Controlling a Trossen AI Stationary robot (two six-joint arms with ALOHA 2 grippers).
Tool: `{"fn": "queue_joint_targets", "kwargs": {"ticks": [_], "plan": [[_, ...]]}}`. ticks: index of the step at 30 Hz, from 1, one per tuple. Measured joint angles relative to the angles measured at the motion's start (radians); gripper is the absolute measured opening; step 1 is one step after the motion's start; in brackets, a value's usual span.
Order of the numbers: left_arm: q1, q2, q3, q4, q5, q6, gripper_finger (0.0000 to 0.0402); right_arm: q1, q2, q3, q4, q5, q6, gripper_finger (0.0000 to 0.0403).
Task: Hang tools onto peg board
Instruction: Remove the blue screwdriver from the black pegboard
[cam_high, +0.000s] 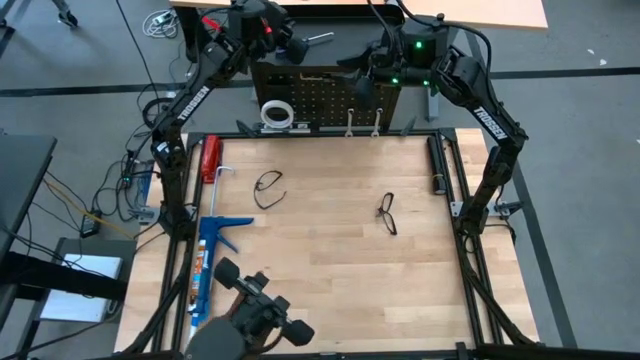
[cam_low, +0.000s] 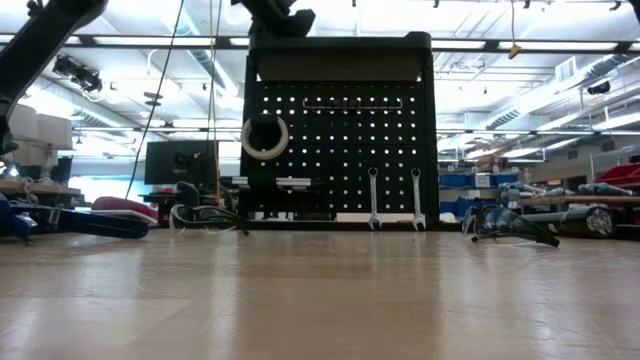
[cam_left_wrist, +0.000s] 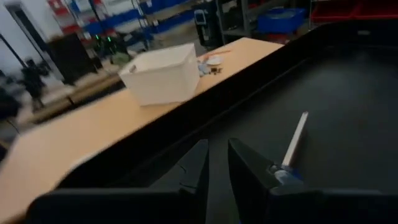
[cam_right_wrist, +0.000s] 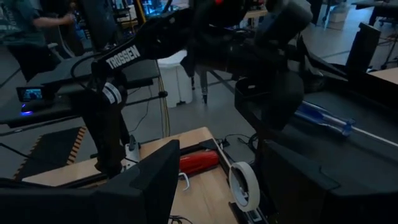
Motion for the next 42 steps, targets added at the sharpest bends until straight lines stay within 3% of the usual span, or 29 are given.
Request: {"fn": "queue_joint_targets", "kwargs": {"ticks": [12, 23, 35, 42], "plan": [[0.056, -0.002, 0.0, 0.005, 0.028, -0.204, 0.0065, 0.0, 0.0, 0.0, 0.006, 0.0, 0.0, 0.0231], [0.058, -0.04, 0.0, -0.11, 0.106, -0.381, 0.0061, 0.0, 0.0, 0.0, 0.046, 0.0, -0.003, 0.023], [0.072, -0.073, 0.0, -0.241, 0.107, -0.382, 0.0005, 0.0, 0.0, 0.0, 0.085, 0.0, -0.003, 0.023], [0.07, -0.069, 0.0, -0.296, 0.174, -0.35, 0.0005, 0.006, 0.0, 0.0, 0.079, -0.001, 0.006, 0.023]]}}
